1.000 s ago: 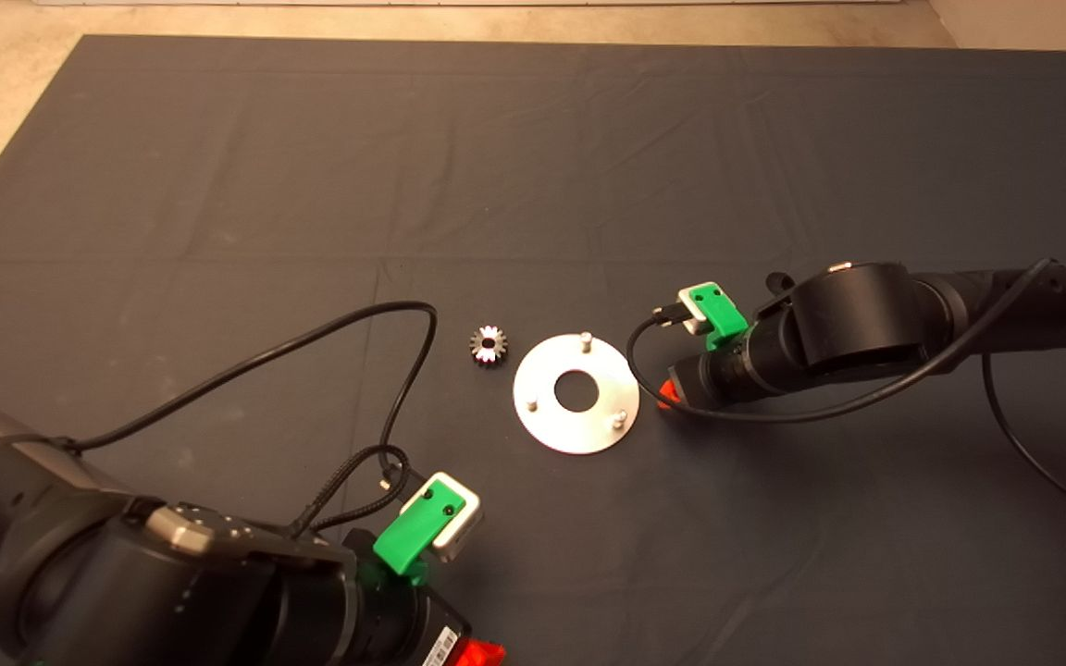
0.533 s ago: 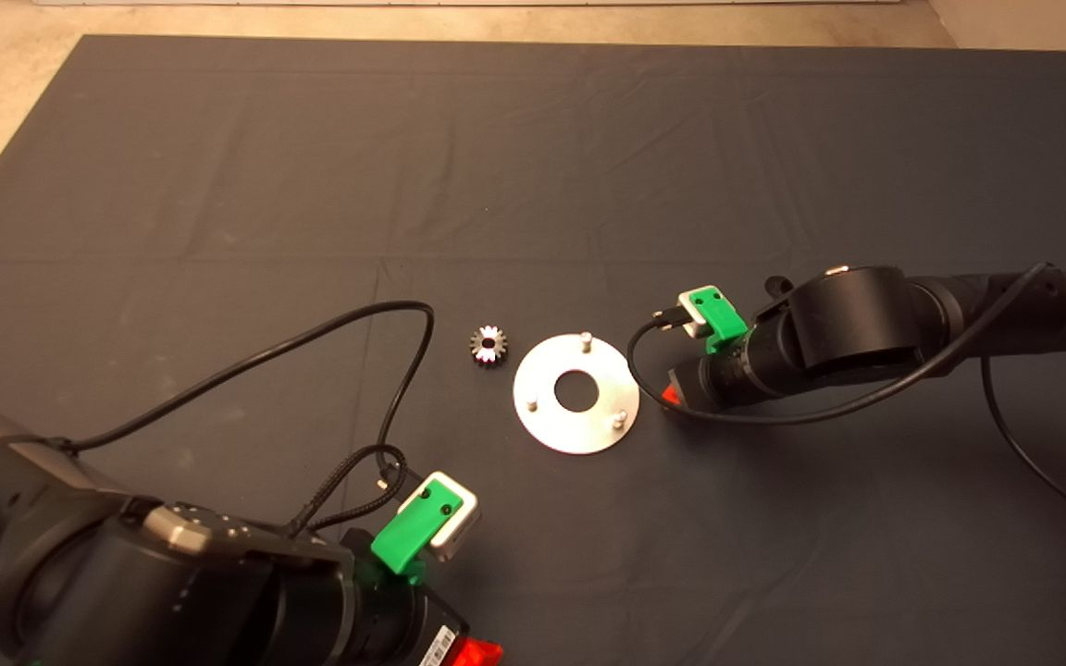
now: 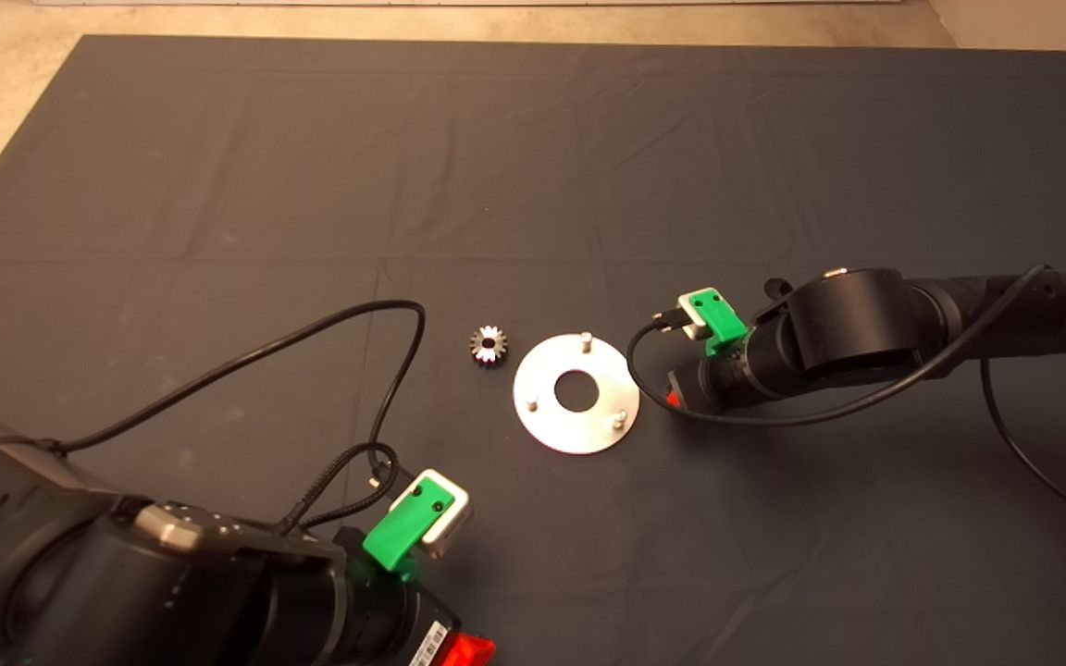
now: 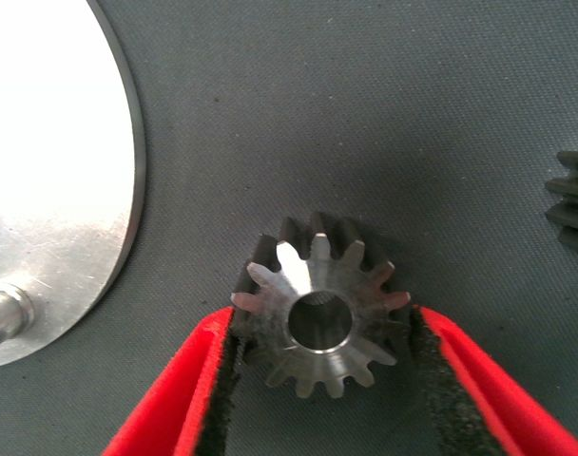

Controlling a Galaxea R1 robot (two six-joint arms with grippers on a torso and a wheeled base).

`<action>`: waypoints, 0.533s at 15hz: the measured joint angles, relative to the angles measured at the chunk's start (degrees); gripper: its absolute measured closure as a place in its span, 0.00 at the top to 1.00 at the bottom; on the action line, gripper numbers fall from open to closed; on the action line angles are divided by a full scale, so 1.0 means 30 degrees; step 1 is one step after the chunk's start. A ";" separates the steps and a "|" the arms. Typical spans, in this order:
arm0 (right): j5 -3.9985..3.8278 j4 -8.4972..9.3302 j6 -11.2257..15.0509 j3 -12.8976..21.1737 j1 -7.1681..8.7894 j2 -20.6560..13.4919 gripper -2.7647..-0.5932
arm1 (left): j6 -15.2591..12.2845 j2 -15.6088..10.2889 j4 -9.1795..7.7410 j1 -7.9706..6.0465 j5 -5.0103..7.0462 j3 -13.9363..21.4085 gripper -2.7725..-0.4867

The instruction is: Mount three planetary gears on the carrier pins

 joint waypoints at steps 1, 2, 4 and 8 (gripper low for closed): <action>0.0008 -0.0008 -0.0037 -0.0008 -0.0008 0.0000 0.29 | 0.0000 -0.0102 0.0000 0.0000 0.0000 0.0000 1.00; 0.0024 -0.0008 -0.0170 -0.0037 -0.0005 0.0000 0.29 | 0.0000 -0.0118 0.0008 0.0000 0.0000 0.0000 1.00; 0.0102 -0.0008 -0.0394 -0.0085 0.0000 0.0000 0.26 | 0.0000 -0.0118 0.0016 0.0000 0.0000 0.0000 1.00; 0.0146 0.0016 -0.0540 -0.0183 0.0004 0.0001 0.25 | 0.0008 -0.0118 0.0037 0.0000 0.0000 0.0000 1.00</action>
